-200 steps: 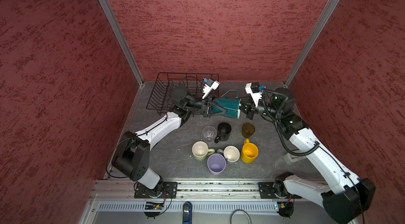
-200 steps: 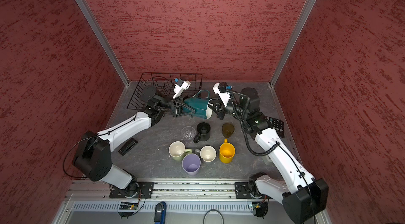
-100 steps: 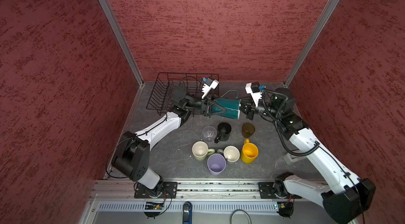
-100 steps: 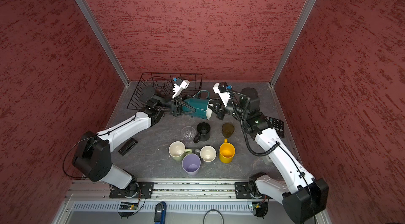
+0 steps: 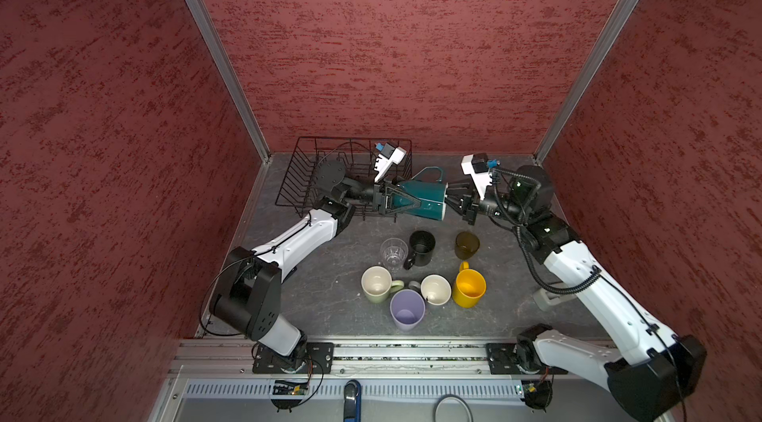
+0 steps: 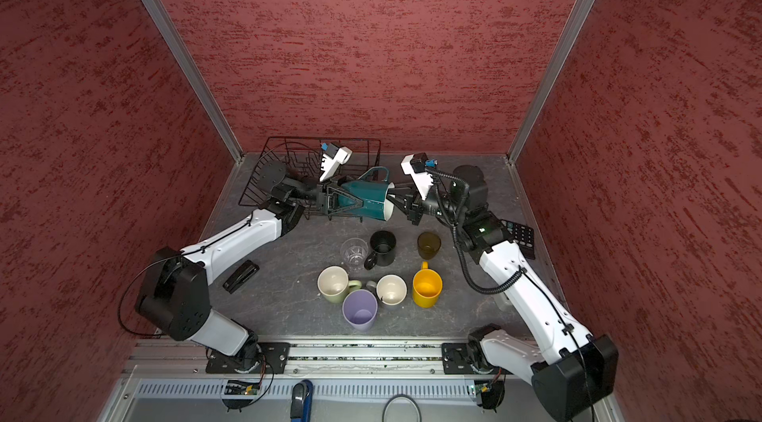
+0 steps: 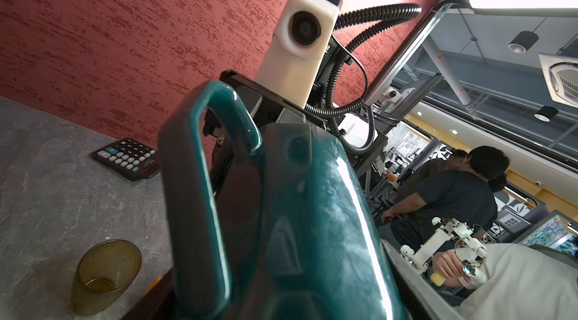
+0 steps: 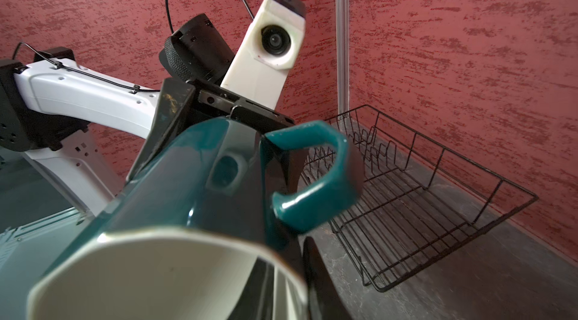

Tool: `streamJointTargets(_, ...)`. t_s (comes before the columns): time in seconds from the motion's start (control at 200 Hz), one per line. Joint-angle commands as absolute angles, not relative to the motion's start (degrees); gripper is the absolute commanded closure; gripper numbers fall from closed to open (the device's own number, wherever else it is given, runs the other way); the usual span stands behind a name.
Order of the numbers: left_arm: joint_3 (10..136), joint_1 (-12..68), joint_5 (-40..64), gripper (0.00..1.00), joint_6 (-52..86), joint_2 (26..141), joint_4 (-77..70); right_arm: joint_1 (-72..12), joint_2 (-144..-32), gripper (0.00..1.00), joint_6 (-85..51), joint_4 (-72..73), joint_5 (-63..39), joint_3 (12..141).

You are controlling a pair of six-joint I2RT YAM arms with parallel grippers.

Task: Load cups into a dish rack
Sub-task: Pass the cup, then place the cup upside down at the dish rack.

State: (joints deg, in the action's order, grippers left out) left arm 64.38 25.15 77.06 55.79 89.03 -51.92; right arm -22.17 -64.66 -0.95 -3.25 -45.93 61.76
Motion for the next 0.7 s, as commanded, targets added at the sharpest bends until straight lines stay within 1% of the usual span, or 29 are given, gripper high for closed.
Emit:
streamJointTargets(0.0, 64.48, 23.84, 73.68, 1.00, 55.68, 86.49, -55.25, -22.14, -64.24, 0.74, -1.39, -2.21, -45.66, 62.89)
streamJointTargets(0.055, 64.35, 23.58, 73.70, 1.00, 55.55, 86.18, -55.16, -22.15, -64.33, 0.69, -1.70, -2.02, -45.41, 62.93)
streamJointTargets(0.14, 64.49, 22.98, 73.76, 1.00, 55.20, 85.71, -54.31, -22.10, -64.34, 0.57, -2.15, -2.34, -43.67, 63.19)
streamJointTargets(0.23, 65.60, 21.57, 73.31, 1.00, 51.69, 84.79, -47.24, -22.15, -63.54, 0.43, -2.26, -3.62, -39.39, 63.29)
streamJointTargets(0.26, 66.17, 20.91, 73.00, 1.00, 49.74, 84.39, -43.66, -22.10, -63.10, 0.35, -2.36, -4.21, -37.71, 63.28)
streamJointTargets(0.291, 66.85, 20.08, 72.66, 1.00, 47.74, 83.97, -39.12, -22.09, -62.59, 0.21, -2.42, -4.66, -35.78, 63.28)
streamJointTargets(0.321, 67.64, 19.26, 72.10, 1.00, 45.25, 83.64, -34.77, -22.08, -62.12, 0.11, -2.73, -5.17, -33.59, 63.19)
streamJointTargets(0.341, 68.12, 18.70, 71.45, 1.00, 43.77, 83.27, -31.78, -22.05, -61.82, 0.07, -2.92, -5.50, -32.11, 63.20)
streamJointTargets(0.381, 69.32, 17.46, 69.97, 1.00, 40.49, 82.83, -24.84, -22.05, -61.21, 0.02, -3.14, -6.54, -29.23, 63.29)
streamJointTargets(0.416, 70.51, 16.39, 68.54, 1.00, 38.18, 82.57, -19.90, -22.01, -60.81, 0.01, -3.66, -7.28, -26.15, 63.26)
streamJointTargets(0.571, 79.66, 13.55, 59.69, 1.00, 26.30, 84.35, 5.98, -21.81, -60.98, 0.01, -7.54, -14.97, -10.47, 65.48)
streamJointTargets(0.696, 86.23, 11.77, 53.16, 1.00, 22.95, 88.00, 17.64, -21.59, -61.43, 0.01, -9.26, -18.82, -7.62, 66.48)
